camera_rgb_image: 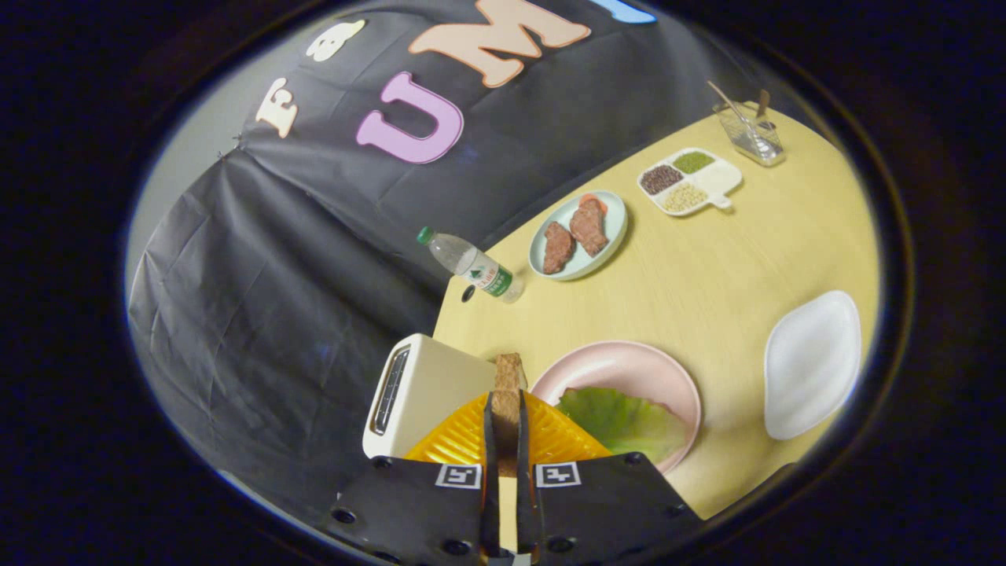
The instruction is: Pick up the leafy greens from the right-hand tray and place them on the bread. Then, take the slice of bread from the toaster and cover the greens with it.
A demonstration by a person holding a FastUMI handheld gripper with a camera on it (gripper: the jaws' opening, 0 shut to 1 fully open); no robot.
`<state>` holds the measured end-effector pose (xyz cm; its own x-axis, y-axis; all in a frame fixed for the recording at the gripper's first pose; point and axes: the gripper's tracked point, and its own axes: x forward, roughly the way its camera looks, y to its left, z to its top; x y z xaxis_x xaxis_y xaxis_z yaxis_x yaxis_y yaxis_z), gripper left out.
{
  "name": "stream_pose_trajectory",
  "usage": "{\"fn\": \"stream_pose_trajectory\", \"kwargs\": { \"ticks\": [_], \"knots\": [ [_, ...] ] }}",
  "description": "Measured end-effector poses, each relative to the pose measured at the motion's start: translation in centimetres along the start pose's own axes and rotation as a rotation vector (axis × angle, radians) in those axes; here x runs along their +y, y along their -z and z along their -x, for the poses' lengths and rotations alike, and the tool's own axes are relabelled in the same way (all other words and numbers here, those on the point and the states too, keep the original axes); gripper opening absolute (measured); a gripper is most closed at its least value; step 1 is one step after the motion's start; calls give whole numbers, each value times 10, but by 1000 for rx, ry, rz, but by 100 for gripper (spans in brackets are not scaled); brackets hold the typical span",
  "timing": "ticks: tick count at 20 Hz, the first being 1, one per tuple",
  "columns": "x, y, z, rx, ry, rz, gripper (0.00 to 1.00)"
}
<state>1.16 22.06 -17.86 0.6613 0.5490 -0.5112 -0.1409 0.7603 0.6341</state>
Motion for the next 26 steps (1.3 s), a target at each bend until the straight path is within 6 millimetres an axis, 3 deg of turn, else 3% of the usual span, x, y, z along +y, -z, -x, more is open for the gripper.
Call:
{"fn": "stream_pose_trajectory", "kwargs": {
  "ticks": [6,14,19,26],
  "knots": [
    [-45,17,-19,30,63,-9,11],
    [-82,27,-19,54,172,70,11],
    [-88,30,-11,61,216,218,30],
    [-100,26,10,44,302,474,89]
  ]
}}
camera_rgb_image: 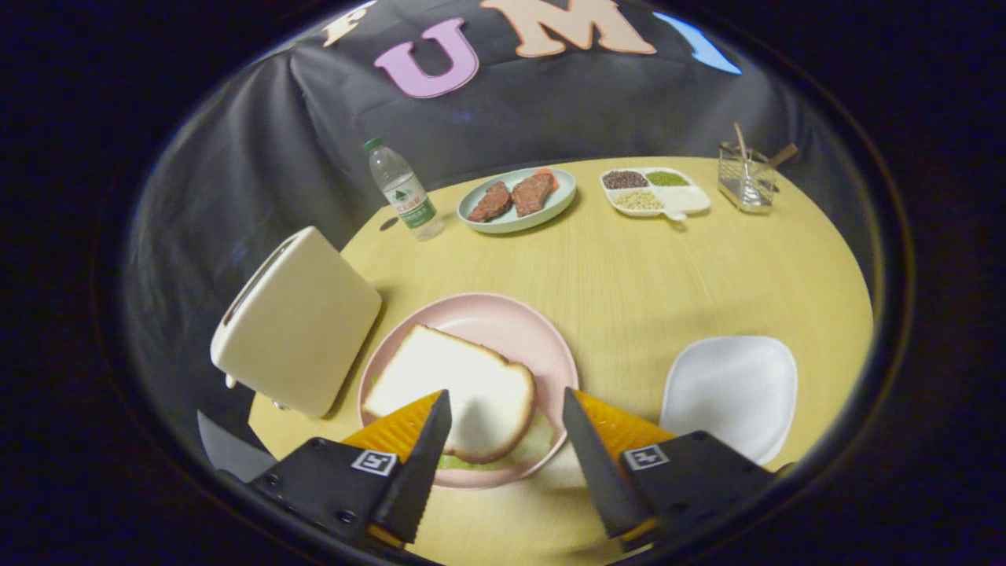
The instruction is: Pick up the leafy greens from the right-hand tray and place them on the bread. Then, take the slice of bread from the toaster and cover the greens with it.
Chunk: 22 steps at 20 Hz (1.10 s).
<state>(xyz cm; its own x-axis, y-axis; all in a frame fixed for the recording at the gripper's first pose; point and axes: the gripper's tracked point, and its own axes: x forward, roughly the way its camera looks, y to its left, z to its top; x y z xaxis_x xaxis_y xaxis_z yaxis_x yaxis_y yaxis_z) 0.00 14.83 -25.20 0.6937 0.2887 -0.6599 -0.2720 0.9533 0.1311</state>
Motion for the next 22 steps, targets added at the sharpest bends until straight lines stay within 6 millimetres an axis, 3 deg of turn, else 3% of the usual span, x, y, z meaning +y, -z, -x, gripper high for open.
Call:
{"fn": "stream_pose_trajectory", "kwargs": {
  "ticks": [1,6,15,20,22],
  "knots": [
    [-1,-1,5,-14,9,21,97],
    [-11,-32,32,-156,48,87,99],
    [-9,-138,150,-619,114,236,99],
    [-10,-162,217,-763,136,178,99],
    [-18,-162,235,-805,158,149,99]
  ]
}}
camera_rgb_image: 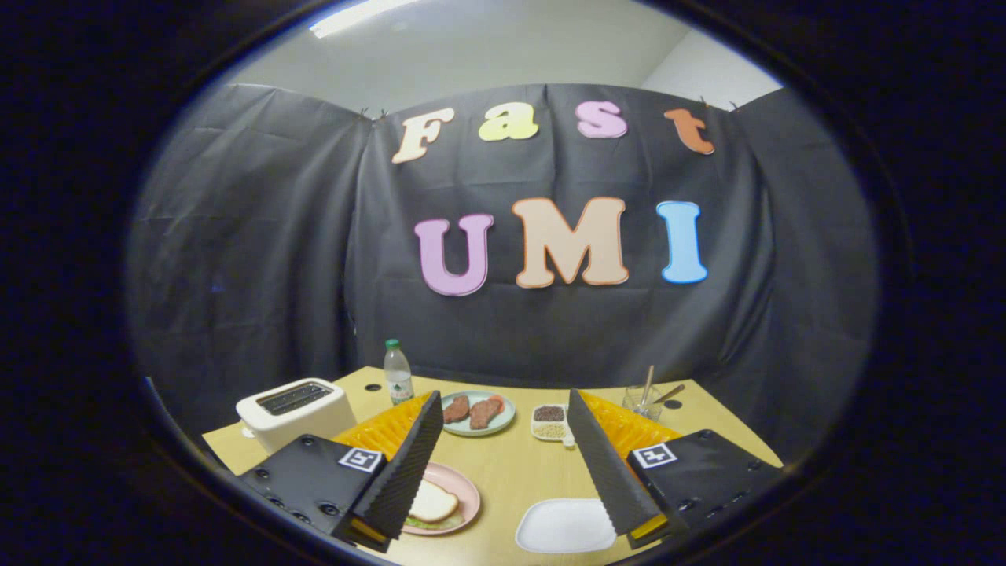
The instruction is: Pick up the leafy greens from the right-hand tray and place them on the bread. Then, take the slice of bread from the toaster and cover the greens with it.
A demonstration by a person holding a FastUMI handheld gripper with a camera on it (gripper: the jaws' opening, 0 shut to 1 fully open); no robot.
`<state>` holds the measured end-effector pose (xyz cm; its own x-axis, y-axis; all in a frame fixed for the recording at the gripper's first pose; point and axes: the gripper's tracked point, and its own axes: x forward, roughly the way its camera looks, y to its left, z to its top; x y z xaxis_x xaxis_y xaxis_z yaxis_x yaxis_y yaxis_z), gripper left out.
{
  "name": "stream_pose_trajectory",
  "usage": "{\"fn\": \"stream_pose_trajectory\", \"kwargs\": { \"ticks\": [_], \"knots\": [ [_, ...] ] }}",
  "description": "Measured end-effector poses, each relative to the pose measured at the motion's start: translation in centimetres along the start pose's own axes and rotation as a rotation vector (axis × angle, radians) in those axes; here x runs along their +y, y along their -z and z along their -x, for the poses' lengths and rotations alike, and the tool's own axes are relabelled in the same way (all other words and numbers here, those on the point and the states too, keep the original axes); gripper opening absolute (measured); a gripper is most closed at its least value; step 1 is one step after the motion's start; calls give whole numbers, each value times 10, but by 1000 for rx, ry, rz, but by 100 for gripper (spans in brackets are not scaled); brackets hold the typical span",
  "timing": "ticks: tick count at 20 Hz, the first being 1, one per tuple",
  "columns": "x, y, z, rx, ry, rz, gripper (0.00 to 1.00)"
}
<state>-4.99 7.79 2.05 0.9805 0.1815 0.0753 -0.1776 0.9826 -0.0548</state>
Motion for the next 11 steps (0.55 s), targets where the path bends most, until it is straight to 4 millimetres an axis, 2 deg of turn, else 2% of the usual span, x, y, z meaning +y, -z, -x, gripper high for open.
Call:
{"fn": "stream_pose_trajectory", "kwargs": {
  "ticks": [3,7,11],
  "knots": [
    [-12,-7,19,-16,48,-54,99],
    [-35,-12,38,-32,127,-18,99],
    [-43,-19,49,-54,171,-8,99]
  ]
}}
